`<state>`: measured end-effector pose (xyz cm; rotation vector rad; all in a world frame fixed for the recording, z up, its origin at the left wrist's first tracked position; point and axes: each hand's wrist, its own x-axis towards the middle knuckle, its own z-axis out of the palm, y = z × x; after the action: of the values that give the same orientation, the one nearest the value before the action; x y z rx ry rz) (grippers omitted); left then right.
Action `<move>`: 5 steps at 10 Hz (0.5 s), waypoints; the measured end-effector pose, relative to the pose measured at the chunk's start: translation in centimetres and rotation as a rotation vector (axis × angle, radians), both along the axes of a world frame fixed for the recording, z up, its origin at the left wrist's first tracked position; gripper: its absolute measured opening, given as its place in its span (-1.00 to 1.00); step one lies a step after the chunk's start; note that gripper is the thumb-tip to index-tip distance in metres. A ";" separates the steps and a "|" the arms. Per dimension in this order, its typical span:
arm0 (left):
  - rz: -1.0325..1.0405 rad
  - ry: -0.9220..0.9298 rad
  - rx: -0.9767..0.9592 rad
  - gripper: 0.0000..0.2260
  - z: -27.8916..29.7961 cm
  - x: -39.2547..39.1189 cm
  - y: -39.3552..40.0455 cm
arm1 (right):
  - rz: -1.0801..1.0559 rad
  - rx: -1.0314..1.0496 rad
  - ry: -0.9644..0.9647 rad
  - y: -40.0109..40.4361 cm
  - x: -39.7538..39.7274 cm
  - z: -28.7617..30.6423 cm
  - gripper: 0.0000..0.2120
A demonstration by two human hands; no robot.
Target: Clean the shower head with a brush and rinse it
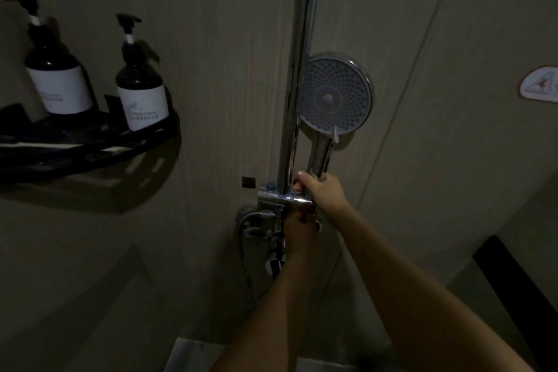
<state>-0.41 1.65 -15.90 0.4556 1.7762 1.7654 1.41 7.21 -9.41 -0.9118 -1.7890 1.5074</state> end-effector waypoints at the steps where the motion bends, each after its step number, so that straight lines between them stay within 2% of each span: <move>1: -0.091 -0.005 -0.093 -0.77 0.3 -0.8 -0.4 | -0.011 -0.035 -0.005 -0.6 0.3 0.3 -0.79; 2: -0.116 0.046 -0.180 -0.75 2.3 -0.9 -1.5 | -0.054 -0.017 -0.030 -1.3 0.8 0.8 -0.83; 3: -0.138 0.008 -0.227 -0.74 3.3 -0.4 -2.3 | 0.022 0.019 -0.071 -1.7 2.1 0.5 -0.87; 4: -0.098 0.012 -0.211 -0.77 4.4 0.9 -3.5 | 0.030 0.030 -0.068 -1.8 3.7 -0.3 -0.82; 5: -0.032 -0.007 -0.149 -0.80 5.5 2.5 -4.5 | 0.029 -0.072 -0.029 -2.2 5.2 -0.6 -0.70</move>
<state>2.06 -2.84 -10.42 0.4130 1.8687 1.5975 6.58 5.04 -10.03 -0.9512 -1.7856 1.5932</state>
